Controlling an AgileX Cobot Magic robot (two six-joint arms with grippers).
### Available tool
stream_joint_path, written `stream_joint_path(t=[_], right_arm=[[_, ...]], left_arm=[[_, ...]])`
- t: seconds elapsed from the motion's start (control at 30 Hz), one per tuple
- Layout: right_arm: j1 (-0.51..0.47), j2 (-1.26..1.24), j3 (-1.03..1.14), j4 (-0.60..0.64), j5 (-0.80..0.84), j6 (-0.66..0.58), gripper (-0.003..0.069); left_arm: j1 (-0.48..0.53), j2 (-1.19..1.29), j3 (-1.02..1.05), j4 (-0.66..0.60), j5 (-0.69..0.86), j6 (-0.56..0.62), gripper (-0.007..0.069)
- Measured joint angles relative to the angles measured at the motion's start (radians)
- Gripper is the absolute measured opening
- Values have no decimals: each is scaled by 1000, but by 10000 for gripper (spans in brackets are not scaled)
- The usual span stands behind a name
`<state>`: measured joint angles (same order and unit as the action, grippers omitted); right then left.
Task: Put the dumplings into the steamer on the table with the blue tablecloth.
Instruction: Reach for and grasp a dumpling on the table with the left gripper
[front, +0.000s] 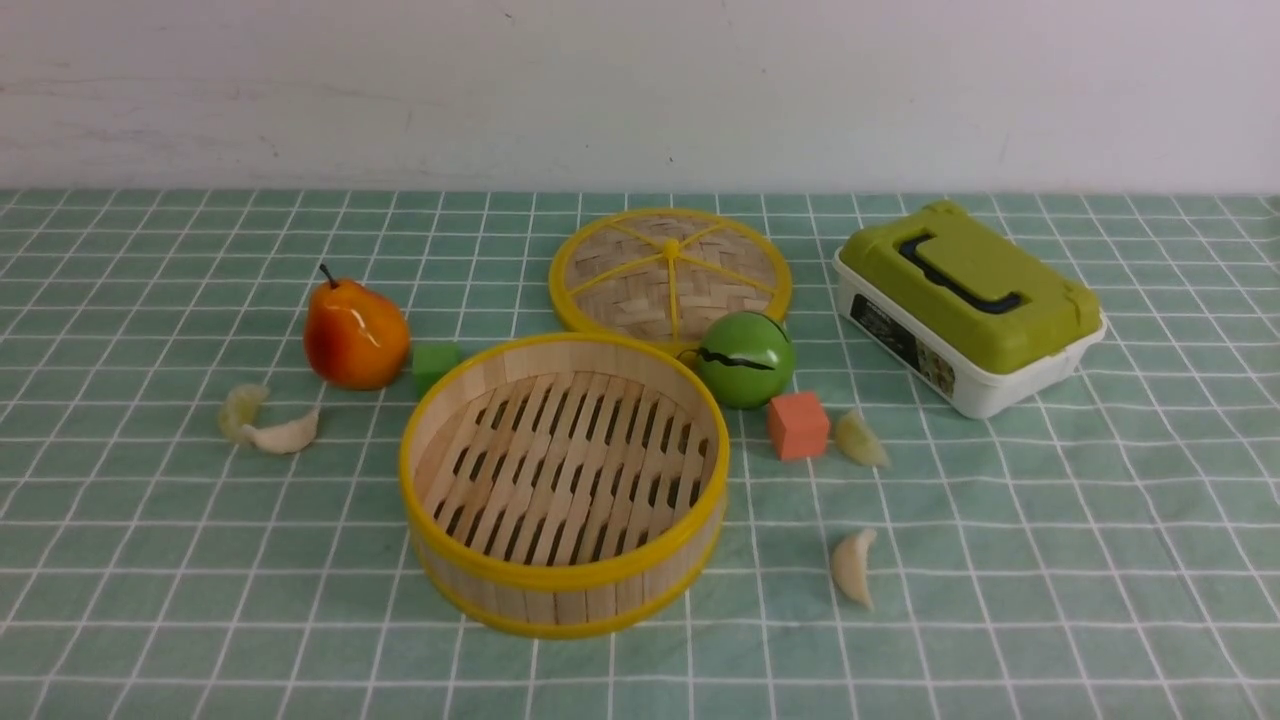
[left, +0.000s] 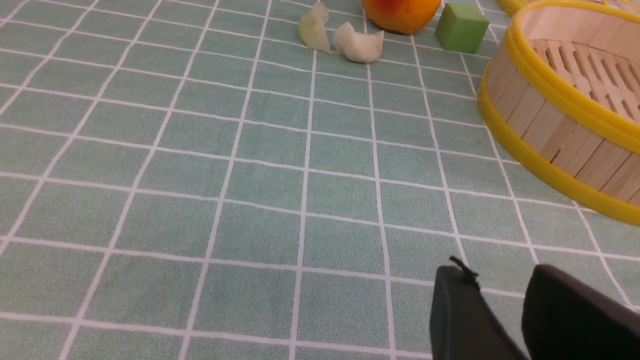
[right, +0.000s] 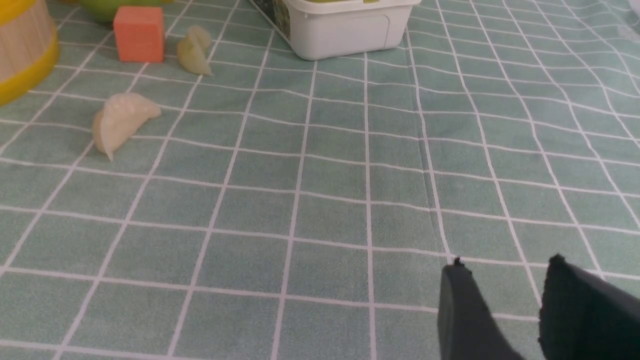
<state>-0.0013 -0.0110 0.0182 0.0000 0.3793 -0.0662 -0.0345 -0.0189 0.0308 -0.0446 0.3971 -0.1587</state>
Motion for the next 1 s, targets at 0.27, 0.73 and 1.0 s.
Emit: stream_joint_path(t=[0.27, 0.73, 1.0], right_arm=[[0, 0, 0, 0, 0, 0, 239], [0, 0, 0, 0, 0, 0, 215], [0, 0, 0, 0, 0, 0, -17]], left_arm=[[0, 0, 0, 0, 0, 0, 204], [0, 0, 0, 0, 0, 0, 217], [0, 0, 0, 0, 0, 0, 218]])
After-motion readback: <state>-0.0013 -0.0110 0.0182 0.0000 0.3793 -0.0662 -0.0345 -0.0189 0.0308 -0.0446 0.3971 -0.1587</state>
